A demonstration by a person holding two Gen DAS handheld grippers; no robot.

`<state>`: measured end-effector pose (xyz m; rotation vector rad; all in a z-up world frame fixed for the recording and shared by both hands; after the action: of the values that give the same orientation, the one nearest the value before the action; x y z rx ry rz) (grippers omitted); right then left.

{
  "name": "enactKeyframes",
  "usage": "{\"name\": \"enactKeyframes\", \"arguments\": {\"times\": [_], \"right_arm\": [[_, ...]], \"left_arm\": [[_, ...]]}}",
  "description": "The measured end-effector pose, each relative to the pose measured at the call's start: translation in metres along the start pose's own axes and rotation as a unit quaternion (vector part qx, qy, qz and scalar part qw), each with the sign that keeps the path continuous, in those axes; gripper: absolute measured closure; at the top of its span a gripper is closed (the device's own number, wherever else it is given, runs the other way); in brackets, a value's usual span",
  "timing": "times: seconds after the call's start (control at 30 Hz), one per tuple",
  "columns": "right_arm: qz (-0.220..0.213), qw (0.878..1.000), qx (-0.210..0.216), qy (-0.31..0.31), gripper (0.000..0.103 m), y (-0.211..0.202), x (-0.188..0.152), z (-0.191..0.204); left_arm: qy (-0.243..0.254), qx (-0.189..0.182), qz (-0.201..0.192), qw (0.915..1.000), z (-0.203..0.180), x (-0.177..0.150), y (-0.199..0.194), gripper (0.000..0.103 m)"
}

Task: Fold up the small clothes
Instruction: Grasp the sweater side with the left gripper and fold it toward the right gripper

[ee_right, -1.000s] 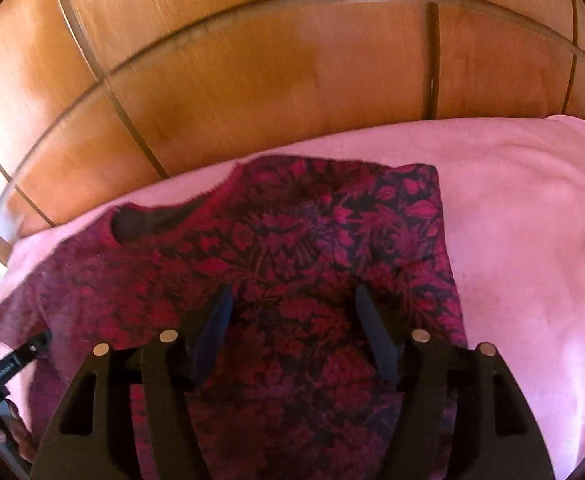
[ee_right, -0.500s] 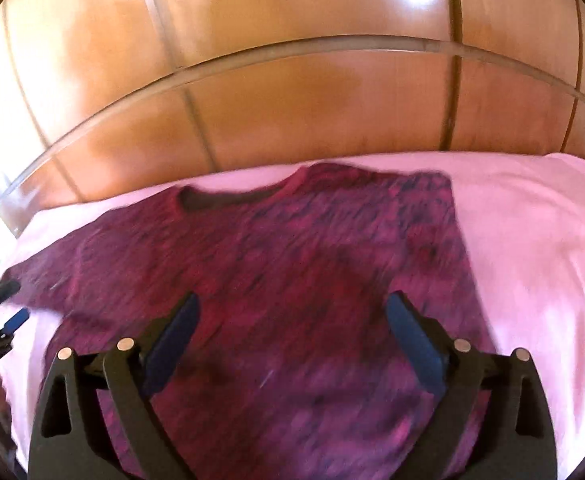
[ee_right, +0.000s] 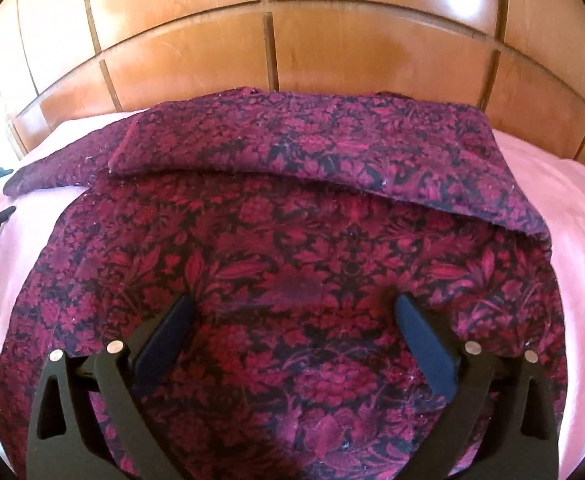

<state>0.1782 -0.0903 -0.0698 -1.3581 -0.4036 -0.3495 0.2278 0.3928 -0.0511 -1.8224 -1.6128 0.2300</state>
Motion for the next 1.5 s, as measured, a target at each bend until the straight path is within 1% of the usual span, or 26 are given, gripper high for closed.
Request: {"name": "enactKeyframes", "arguments": {"times": [0.07,0.1,0.17,0.23,0.3,0.37,0.43,0.47,0.53,0.57,0.67,0.73,0.77,0.9,0.97,1.0,1.03,1.1,1.13,1.2,1.3,1.33,1.37,1.4,1.43,1.5], "right_arm": [[-0.002,1.0,0.002,0.001,0.002,0.001,0.0,-0.002],[-0.003,1.0,0.001,0.001,0.002,0.002,0.001,-0.002],[-0.003,1.0,0.0,0.0,0.002,0.003,-0.001,-0.001],[-0.003,1.0,-0.001,-0.001,0.002,0.004,-0.001,0.0],[-0.003,1.0,0.001,0.0,0.002,0.003,-0.002,-0.003],[-0.003,1.0,0.003,0.002,0.002,0.004,-0.002,-0.003],[-0.003,1.0,0.004,0.003,0.002,0.004,-0.003,-0.004],[-0.004,1.0,0.004,0.003,0.002,0.004,-0.003,-0.004],[-0.003,1.0,0.005,0.003,0.002,0.004,-0.003,-0.004],[-0.004,1.0,0.005,0.004,0.002,0.004,-0.002,-0.004],[-0.004,1.0,0.006,0.004,0.002,0.004,-0.002,-0.003],[-0.004,1.0,0.007,0.005,0.002,0.003,-0.002,-0.004],[-0.004,1.0,0.007,0.005,0.002,0.003,-0.002,-0.004],[-0.006,1.0,0.011,0.01,0.002,0.002,-0.001,-0.006],[-0.007,1.0,0.013,0.011,0.002,0.001,-0.001,-0.007],[-0.007,1.0,0.015,0.013,0.002,0.001,-0.001,-0.007],[-0.008,1.0,0.016,0.015,0.002,0.0,-0.001,-0.008],[-0.009,1.0,0.018,0.018,0.002,-0.001,-0.001,-0.008],[-0.009,1.0,0.02,0.02,0.002,-0.002,-0.001,-0.009],[-0.01,0.999,0.022,0.023,0.002,-0.002,0.0,-0.011],[-0.007,0.999,0.029,0.03,0.002,-0.005,0.002,-0.015],[-0.007,0.999,0.03,0.035,0.005,-0.008,0.006,-0.016],[-0.011,0.998,0.037,0.05,0.019,-0.011,0.012,-0.02],[-0.016,0.994,0.067,0.087,0.034,-0.015,0.02,-0.025],[-0.018,0.989,0.092,0.118,0.039,-0.017,0.028,-0.028],[-0.026,0.978,0.137,0.153,0.041,-0.014,0.053,-0.024]], "left_arm": [[0.002,0.013,-0.002,0.9999,0.0,0.009,0.008,0.058],[0.003,0.021,-0.001,0.9998,0.001,0.011,0.01,0.066],[0.001,0.031,0.001,0.9995,0.003,0.015,0.014,0.073],[0.009,0.044,-0.003,0.999,-0.003,0.015,0.021,0.088],[0.018,0.046,-0.007,0.9988,-0.01,0.014,0.024,0.09],[0.046,0.039,-0.017,0.9981,-0.019,0.01,0.015,0.09],[0.095,0.021,-0.017,0.9951,-0.042,-0.005,0.01,0.09],[0.126,0.016,-0.018,0.9918,-0.056,-0.014,0.009,0.09],[0.192,-0.007,-0.017,0.9812,-0.087,-0.042,0.004,0.09],[0.211,-0.014,-0.014,0.9774,-0.096,-0.051,0.002,0.09],[0.272,-0.046,0.002,0.9611,-0.129,-0.095,0.001,0.09],[0.318,-0.059,0.019,0.9461,-0.149,-0.13,0.003,0.09],[0.348,-0.068,0.034,0.9344,-0.16,-0.152,0.007,0.09],[0.416,-0.07,0.075,0.9037,-0.178,-0.214,0.018,0.089],[0.43,-0.063,0.091,0.896,-0.179,-0.236,0.026,0.076],[0.437,-0.06,0.102,0.8917,-0.178,-0.246,0.028,0.06],[0.443,-0.055,0.104,0.889,-0.177,-0.253,0.028,0.05],[0.448,-0.054,0.095,0.8874,-0.175,-0.259,0.023,0.047],[0.445,-0.054,0.094,0.889,-0.173,-0.26,0.019,0.046],[0.429,-0.053,0.082,0.8979,-0.171,-0.256,0.011,0.045],[0.418,-0.048,0.057,0.9056,-0.154,-0.256,-0.012,0.045],[0.417,-0.037,0.048,0.907,-0.148,-0.256,-0.016,0.045],[0.416,-0.027,0.04,0.9083,-0.141,-0.256,-0.023,0.045],[0.41,-0.014,0.034,0.9115,-0.133,-0.253,-0.025,0.045],[0.403,0.0,0.037,0.9143,-0.127,-0.251,-0.023,0.045],[0.385,0.021,0.049,0.9216,-0.114,-0.25,-0.016,0.045]]}}
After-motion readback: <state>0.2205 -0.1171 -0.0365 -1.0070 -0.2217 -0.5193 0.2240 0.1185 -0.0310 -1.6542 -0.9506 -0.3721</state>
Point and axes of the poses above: each gripper's, at about its wrist camera, not at the fingertips, and y roughly the way its jaws point, z to its left, x to its top, the point moved 1 cm from there along y, roughly the way its jaws point, and after that the axes turned 9 degrees about -z, right-handed, at the moved point
